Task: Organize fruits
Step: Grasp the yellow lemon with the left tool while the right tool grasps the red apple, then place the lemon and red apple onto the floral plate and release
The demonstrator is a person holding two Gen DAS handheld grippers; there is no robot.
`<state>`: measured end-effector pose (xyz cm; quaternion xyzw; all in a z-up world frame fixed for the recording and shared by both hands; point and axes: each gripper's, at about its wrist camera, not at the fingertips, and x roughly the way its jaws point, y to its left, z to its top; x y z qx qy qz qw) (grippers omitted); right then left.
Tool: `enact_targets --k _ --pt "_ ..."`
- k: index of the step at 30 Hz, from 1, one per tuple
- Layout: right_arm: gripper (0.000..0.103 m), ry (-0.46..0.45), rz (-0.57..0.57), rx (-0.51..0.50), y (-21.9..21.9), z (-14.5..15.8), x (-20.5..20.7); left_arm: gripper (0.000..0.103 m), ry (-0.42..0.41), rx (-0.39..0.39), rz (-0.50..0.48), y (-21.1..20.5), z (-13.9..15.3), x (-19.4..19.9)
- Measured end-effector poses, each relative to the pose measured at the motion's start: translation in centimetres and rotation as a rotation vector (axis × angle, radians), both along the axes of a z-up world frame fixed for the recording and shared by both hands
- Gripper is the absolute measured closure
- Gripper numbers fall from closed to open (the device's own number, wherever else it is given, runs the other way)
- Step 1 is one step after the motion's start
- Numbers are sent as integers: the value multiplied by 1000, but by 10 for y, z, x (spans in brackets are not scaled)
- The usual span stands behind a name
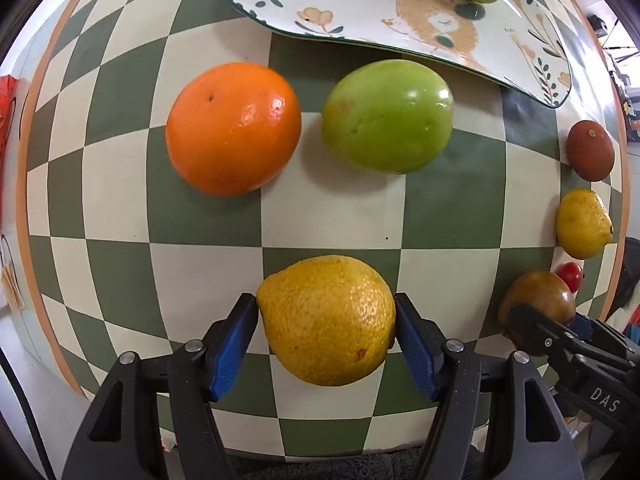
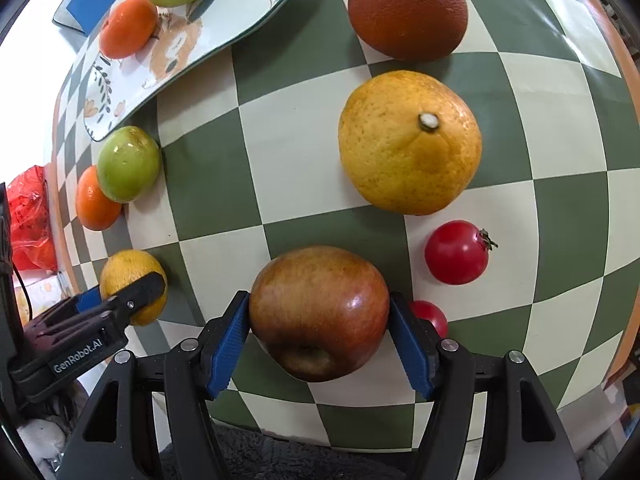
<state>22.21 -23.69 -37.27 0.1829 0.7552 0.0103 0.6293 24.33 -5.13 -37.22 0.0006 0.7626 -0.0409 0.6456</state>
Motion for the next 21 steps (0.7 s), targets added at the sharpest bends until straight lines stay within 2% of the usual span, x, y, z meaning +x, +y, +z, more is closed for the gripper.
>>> enact_targets --k 8,11,16,17,18,19,21 --pt "33 16 39 -26 13 1 3 37 -4 -5 12 0 1 -1" --pt "34 2 51 -31 15 4 1 37 -3 -17 17 5 11 9" --pt "34 -30 73 7 22 24 -4 40 -49 -96 45 11 52 21" --pt "34 -47 73 19 23 32 -1 43 -66 -118 53 13 64 27" --pt "34 -68 68 33 23 42 3 56 -83 -133 61 15 74 35" --pt "34 -86 64 43 22 50 8 60 -100 -145 65 17 84 43" --pt "34 -140 59 57 21 71 26 60 -144 -159 60 18 102 66"
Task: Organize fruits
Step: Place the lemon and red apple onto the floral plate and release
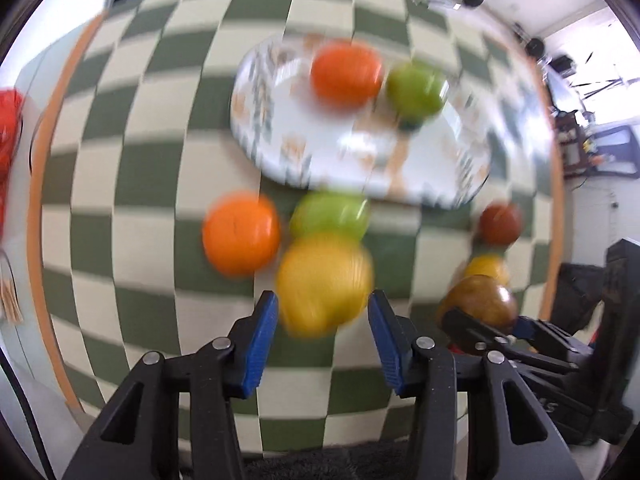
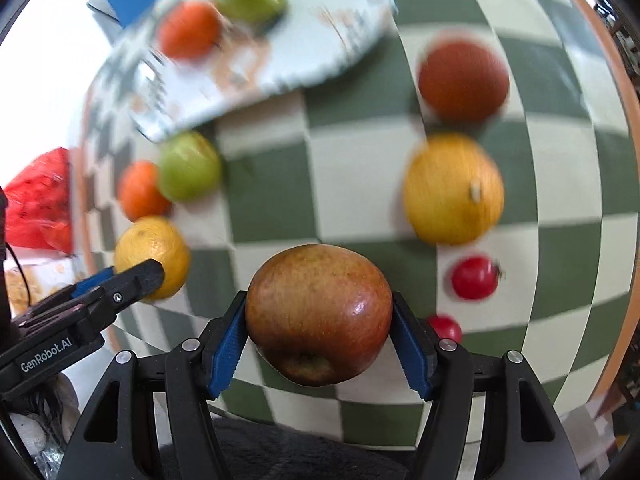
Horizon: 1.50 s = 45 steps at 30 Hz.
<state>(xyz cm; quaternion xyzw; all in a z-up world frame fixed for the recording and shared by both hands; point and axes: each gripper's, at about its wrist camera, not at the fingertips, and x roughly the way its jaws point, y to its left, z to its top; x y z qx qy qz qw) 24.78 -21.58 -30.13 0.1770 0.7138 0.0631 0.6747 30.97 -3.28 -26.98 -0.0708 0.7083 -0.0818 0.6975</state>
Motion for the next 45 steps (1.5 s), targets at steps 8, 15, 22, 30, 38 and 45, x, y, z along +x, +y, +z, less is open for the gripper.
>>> enact_targets --k 8,15,22,30,38,45 --pt "34 -72 33 -36 4 12 73 56 81 24 -50 14 -22 8" --pt "34 -14 25 -6 -17 -4 40 56 294 7 -103 4 -71 -74" --pt "34 41 -18 -3 -32 -31 10 31 382 -48 -275 -54 -98 -99" --pt "34 -7 -49 -23 -40 -18 2 43 445 -34 -349 -88 -122 -124" --pt "34 -25 -62 -7 -42 -10 3 44 267 2 -247 -70 -78 -99" --pt "34 -91 -87 53 -38 16 28 44 73 -124 -33 -18 12 -2"
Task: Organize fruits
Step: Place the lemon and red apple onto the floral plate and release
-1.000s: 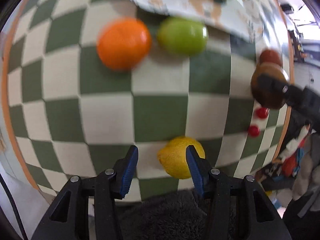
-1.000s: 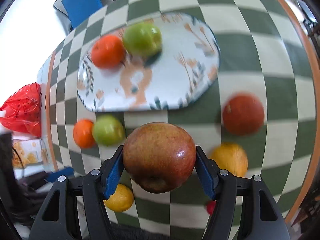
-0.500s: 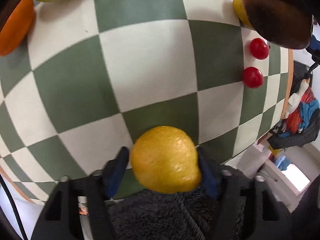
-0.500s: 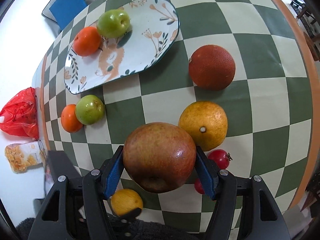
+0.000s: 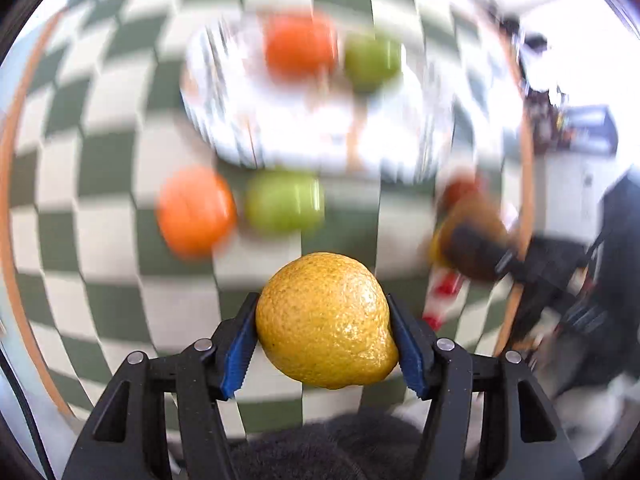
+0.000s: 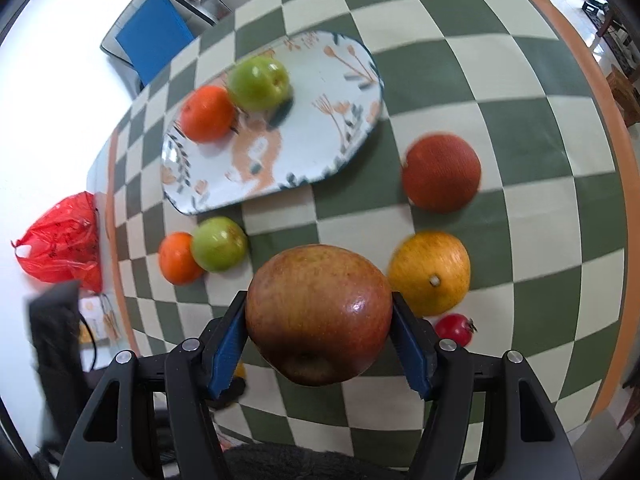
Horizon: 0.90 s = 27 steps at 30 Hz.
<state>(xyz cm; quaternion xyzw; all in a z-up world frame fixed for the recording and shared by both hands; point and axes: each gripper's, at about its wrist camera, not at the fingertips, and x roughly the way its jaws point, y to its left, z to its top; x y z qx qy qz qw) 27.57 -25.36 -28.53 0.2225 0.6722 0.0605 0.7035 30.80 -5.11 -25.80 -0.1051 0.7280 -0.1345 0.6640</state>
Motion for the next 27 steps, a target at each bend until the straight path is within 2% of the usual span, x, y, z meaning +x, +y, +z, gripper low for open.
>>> enact_targets --k 4,9,12,17,23,24,25,26,27 --pt "34 -42 -1 2 9 8 36 44 -103 61 67 20 17 68" --pt "34 -39 57 -52 37 -7 88 44 -70 158 96 38 -15 128" --pt "34 -15 96 -87 52 -21 106 44 -33 199 82 41 -37 137" --pt "34 19 147 -130 65 -41 117 43 -4 221 64 44 -58 142" --pt "33 64 147 -120 64 -58 123 43 27 223 94 52 -67 138" --pt "28 60 136 -105 61 -58 123 41 17 223 96 53 -65 137" --pt "21 54 128 -99 59 -56 122 30 6 219 98 55 -64 136" --pt "9 51 122 -101 56 -55 121 24 -2 218 97 54 -63 136" --pt "8 49 116 -104 54 -53 120 14 -14 225 92 54 -60 135"
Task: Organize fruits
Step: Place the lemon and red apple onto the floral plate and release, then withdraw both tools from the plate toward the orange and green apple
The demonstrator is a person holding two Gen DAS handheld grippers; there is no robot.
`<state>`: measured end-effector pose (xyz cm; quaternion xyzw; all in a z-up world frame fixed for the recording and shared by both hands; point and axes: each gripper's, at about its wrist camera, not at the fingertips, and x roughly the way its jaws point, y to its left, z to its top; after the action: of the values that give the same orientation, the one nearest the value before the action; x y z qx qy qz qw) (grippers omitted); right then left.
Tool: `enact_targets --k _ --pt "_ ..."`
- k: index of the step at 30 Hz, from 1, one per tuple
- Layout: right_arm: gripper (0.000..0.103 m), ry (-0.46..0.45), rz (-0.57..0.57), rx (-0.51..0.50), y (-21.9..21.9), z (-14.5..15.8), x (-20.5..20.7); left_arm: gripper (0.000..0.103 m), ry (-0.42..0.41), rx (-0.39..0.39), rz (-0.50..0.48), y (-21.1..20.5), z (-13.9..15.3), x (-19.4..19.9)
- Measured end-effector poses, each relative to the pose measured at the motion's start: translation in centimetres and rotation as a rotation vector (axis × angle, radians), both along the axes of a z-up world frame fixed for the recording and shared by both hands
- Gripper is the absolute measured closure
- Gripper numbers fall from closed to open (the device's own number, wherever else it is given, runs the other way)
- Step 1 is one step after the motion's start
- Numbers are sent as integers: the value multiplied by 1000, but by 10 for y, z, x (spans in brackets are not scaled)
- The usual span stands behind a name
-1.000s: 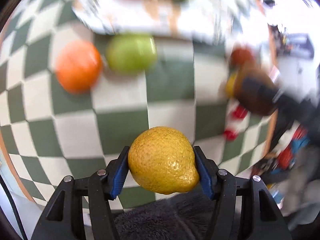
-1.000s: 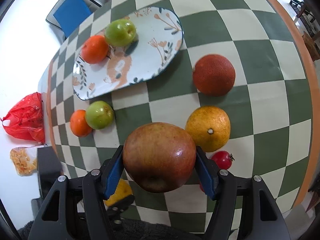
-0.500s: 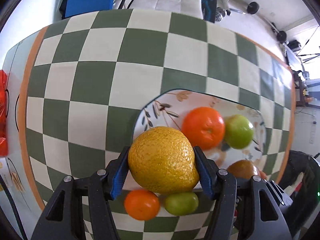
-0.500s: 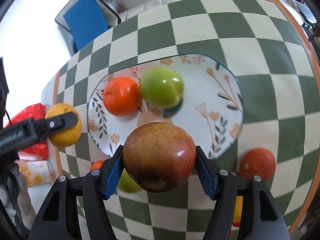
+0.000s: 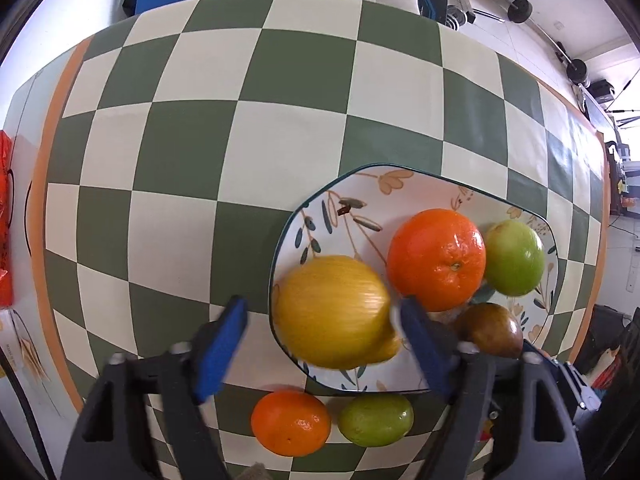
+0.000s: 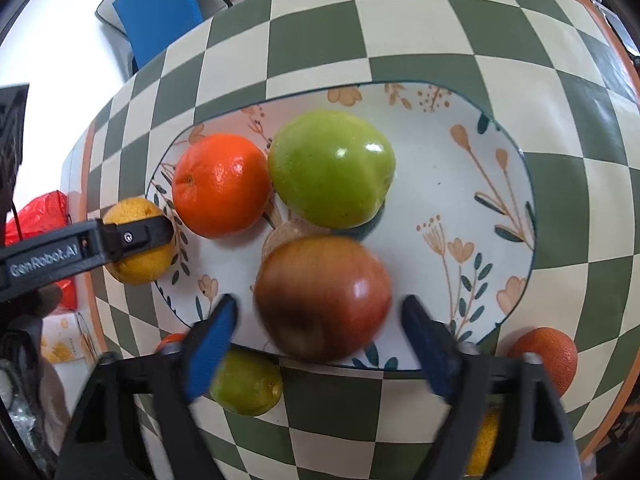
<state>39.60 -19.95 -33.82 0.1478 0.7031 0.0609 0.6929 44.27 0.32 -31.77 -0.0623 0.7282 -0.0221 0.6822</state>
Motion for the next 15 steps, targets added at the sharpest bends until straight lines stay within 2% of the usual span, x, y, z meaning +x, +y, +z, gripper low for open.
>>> enact_targets --k 7,11,15 --pt "6 -31 -5 -108 -16 16 -4 12 -53 42 -4 -3 14 -16" --pt "5 -72 -7 -160 -25 31 -11 12 -117 94 -13 -8 30 -35" --pt "5 -116 -3 -187 -30 49 -21 12 -176 114 -16 -15 49 -53"
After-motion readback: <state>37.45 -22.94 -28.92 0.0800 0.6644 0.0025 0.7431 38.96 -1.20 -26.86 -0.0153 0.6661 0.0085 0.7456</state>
